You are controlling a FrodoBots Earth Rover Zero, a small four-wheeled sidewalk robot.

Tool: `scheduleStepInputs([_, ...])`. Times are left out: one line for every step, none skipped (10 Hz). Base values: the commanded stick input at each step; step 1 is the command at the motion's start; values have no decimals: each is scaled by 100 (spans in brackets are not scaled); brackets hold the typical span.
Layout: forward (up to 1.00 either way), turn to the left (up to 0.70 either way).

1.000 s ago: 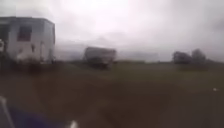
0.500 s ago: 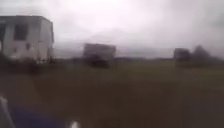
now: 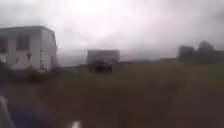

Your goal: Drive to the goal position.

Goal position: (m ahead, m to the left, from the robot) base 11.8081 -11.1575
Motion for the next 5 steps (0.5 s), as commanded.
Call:
scheduleStepInputs([70, 0])
scheduleStepInputs([70, 0])
scheduleStepInputs([70, 0])
scheduleStepInputs([70, 0])
scheduleStepInputs([70, 0])
